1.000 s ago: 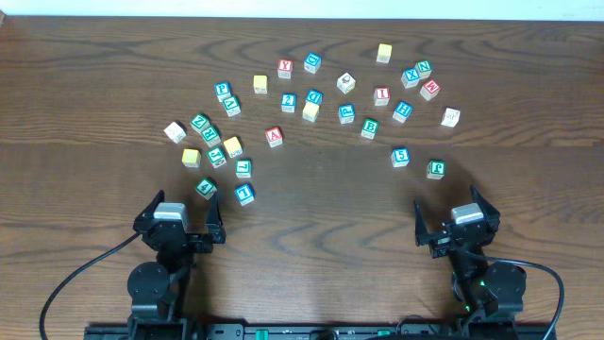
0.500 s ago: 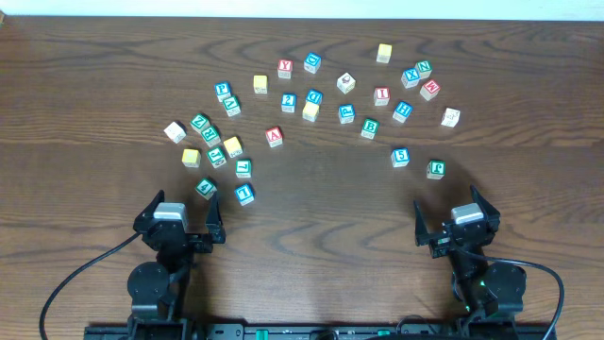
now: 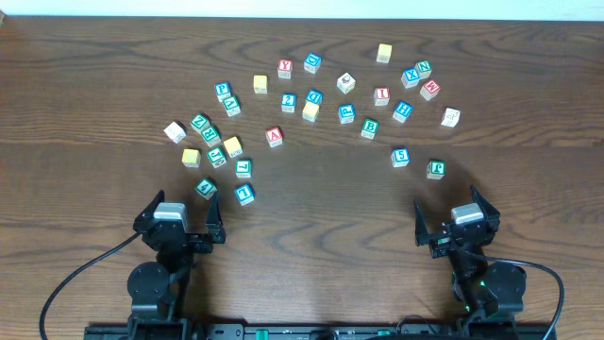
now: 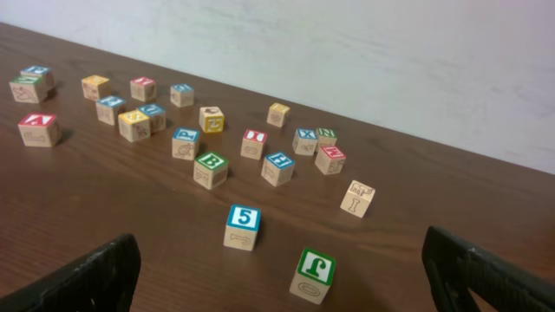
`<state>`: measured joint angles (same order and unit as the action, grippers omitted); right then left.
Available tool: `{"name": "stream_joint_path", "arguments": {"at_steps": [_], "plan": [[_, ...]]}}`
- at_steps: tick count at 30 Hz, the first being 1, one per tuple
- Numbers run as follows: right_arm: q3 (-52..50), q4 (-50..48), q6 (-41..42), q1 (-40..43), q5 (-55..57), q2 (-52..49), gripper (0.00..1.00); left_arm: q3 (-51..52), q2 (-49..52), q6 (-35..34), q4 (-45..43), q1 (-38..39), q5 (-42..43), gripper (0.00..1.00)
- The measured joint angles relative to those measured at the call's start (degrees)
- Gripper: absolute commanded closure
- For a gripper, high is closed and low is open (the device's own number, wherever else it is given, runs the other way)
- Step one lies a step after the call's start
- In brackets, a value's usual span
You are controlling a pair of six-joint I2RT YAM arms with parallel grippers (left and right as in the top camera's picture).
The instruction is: Spell out AI2
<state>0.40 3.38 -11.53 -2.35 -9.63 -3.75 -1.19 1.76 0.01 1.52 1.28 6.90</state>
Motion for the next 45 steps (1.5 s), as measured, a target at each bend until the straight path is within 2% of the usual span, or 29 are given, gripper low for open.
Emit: {"name": "stream_joint_path", "arguments": {"at_steps": [26,45], "plan": [[0.0,0.0,0.0,0.0,0.0,0.0,0.01,-1.6,3.0,2.0,2.1,0.0,-0.2,0.02],[0.0,0.0,0.0,0.0,0.0,0.0,0.01,-15.5,22.8,2.0,2.6,0.0,-0.1,0.02]]}}
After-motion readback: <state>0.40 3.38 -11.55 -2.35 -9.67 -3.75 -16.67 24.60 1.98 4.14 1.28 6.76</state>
